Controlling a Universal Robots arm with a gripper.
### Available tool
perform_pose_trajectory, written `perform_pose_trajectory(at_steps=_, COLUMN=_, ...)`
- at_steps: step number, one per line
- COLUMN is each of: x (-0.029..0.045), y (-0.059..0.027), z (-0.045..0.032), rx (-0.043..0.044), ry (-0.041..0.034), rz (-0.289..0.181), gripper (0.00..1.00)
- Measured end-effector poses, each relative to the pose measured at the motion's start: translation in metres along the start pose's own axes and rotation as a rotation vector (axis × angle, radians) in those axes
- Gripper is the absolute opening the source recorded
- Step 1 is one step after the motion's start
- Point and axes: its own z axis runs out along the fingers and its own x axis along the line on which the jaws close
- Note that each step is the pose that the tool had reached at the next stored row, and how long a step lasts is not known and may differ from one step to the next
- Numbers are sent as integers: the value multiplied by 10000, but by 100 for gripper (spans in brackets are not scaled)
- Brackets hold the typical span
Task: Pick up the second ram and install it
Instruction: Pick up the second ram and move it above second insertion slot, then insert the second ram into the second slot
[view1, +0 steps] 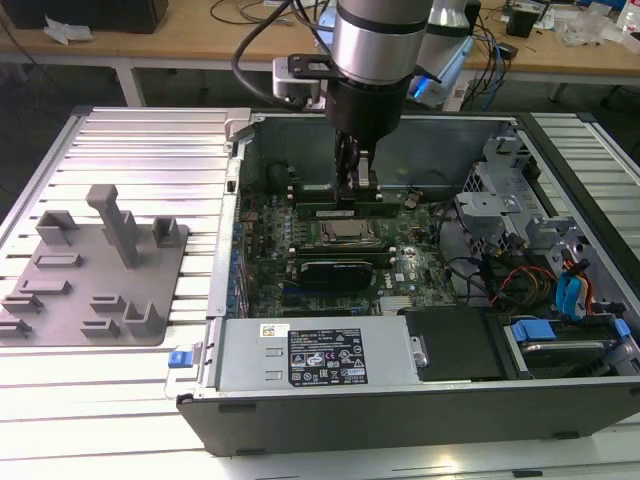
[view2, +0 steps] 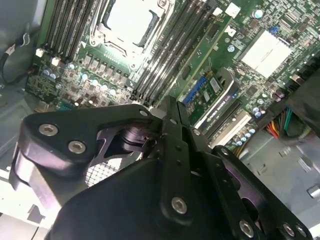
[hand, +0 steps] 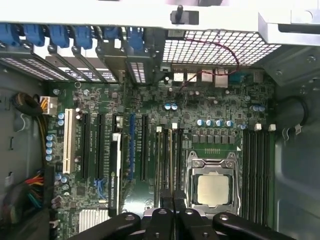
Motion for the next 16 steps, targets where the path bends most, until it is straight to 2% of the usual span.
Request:
perform_pose_trajectory(at_steps=2, x=-35, y=-8, z=35, rx=0, ry=-1, rz=-1, gripper=9)
perform_pose_trajectory(at_steps=16, x=-35, y=-12, z=40, rx=0, ry=0, rz=0, gripper=9)
